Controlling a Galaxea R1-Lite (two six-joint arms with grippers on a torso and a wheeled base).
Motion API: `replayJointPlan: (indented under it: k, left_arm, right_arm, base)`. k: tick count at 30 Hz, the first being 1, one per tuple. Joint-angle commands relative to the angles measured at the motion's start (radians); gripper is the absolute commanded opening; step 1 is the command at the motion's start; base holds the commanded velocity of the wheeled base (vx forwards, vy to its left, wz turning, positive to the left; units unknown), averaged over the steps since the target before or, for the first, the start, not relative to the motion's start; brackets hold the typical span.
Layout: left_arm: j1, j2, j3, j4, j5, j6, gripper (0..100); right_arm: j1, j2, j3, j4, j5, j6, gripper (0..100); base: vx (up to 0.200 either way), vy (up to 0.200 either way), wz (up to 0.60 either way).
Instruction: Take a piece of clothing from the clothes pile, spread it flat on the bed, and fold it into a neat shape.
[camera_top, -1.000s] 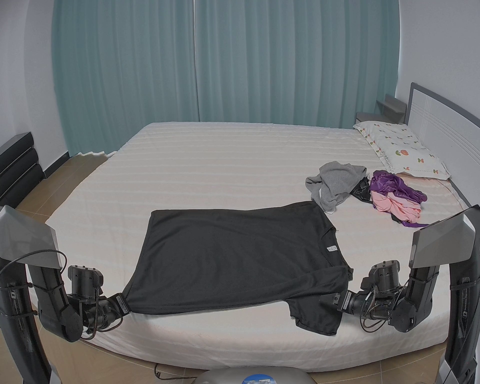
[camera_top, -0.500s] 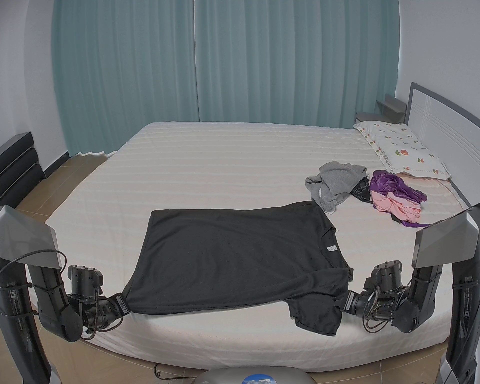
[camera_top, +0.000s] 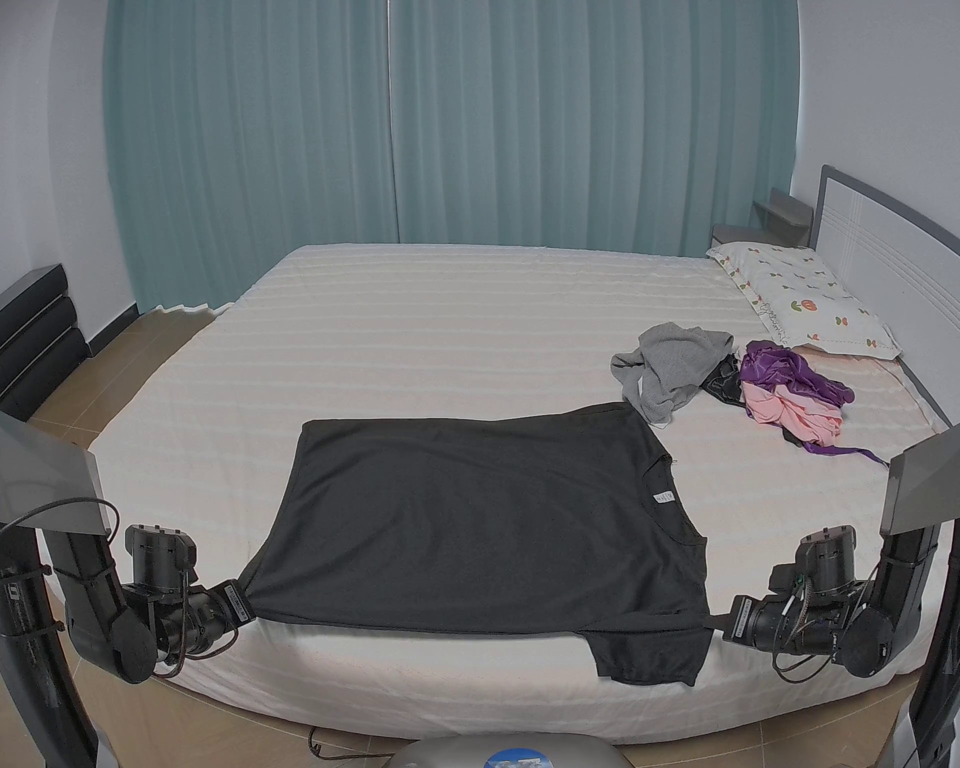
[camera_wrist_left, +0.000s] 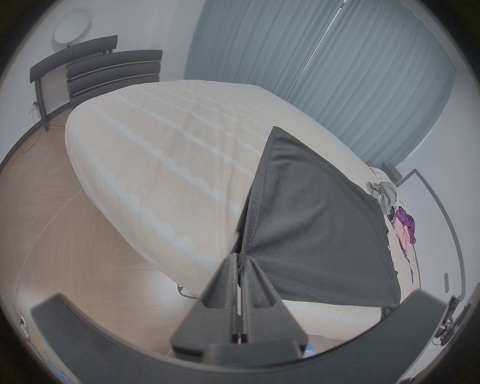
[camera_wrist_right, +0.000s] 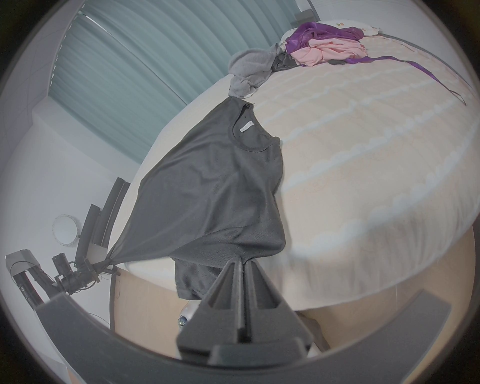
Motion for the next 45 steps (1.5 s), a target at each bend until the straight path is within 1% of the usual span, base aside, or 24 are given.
replayJointPlan:
  k: [1, 3, 5, 6, 9, 11, 16, 19, 22, 26, 29, 35, 39, 40, 45]
  left_arm:
    - [0.017, -0.052, 0.019, 0.006, 0.002, 0.021, 0]
    - [0.018, -0.064, 0.035, 0.008, 0.002, 0.042, 0]
    - [0.018, -0.064, 0.035, 0.008, 0.002, 0.042, 0]
    - [0.018, -0.060, 0.058, 0.006, 0.000, 0.084, 0]
    - [0.018, -0.052, 0.072, -0.003, 0.000, 0.108, 0]
    - [0.018, -0.047, 0.074, -0.003, 0.000, 0.110, 0]
    - [0.010, -0.007, 0.074, -0.005, -0.003, 0.110, 0]
    - [0.006, 0.026, 0.068, -0.006, -0.005, 0.108, 0]
    - [0.006, 0.054, 0.060, -0.008, -0.006, 0.107, 0]
    - [-0.002, 0.057, 0.080, -0.032, -0.005, 0.110, 0]
    - [-0.007, 0.051, 0.104, -0.055, -0.003, 0.117, 0]
    - [-0.005, 0.049, 0.173, -0.112, -0.003, 0.215, 0]
    - [-0.005, 0.048, 0.203, -0.140, -0.002, 0.231, 0]
    - [-0.005, 0.046, 0.215, -0.144, 0.000, 0.248, 0]
    - [0.000, 0.045, 0.215, -0.117, 0.011, 0.275, 0]
  right_arm:
    - [-0.006, -0.070, 0.066, -0.019, 0.008, -0.003, 0]
    - [-0.008, -0.076, 0.089, -0.023, 0.008, -0.023, 0]
    - [-0.008, -0.076, 0.089, -0.023, 0.008, -0.023, 0]
    - [-0.018, -0.079, 0.117, -0.039, 0.018, -0.039, 0]
    - [-0.021, -0.079, 0.149, -0.074, 0.026, -0.045, 0]
    - [-0.024, -0.079, 0.161, -0.098, 0.026, -0.045, 0]
    - [-0.052, -0.079, 0.161, -0.094, 0.026, -0.055, 0]
    - [-0.058, -0.093, 0.161, -0.059, 0.026, -0.068, 0]
    - [-0.052, -0.130, 0.161, 0.020, 0.029, -0.086, 0]
    - [-0.055, -0.144, 0.161, 0.070, 0.027, -0.132, 0]
    - [-0.058, -0.157, 0.161, 0.106, 0.027, -0.146, 0]
    - [-0.049, -0.228, 0.161, 0.221, 0.027, -0.157, 0]
    - [-0.049, -0.251, 0.161, 0.265, 0.027, -0.169, 0]
    - [-0.049, -0.268, 0.161, 0.291, 0.026, -0.171, 0]
    - [-0.050, -0.297, 0.161, 0.334, 0.023, -0.186, 0]
  base:
    - [0.000, 0.000, 0.00]
    - [0.000, 0.000, 0.00]
    - [0.000, 0.000, 0.00]
    - [0.000, 0.000, 0.00]
    - [0.000, 0.000, 0.00]
    - [0.000, 0.000, 0.00]
    - [0.000, 0.000, 0.00]
    - [0.000, 0.000, 0.00]
    - [0.000, 0.000, 0.00]
    - [0.000, 0.000, 0.00]
    - [0.000, 0.000, 0.00]
    - [0.000, 0.000, 0.00]
    - [0.000, 0.000, 0.00]
    - [0.000, 0.000, 0.00]
    - [0.000, 0.000, 0.00]
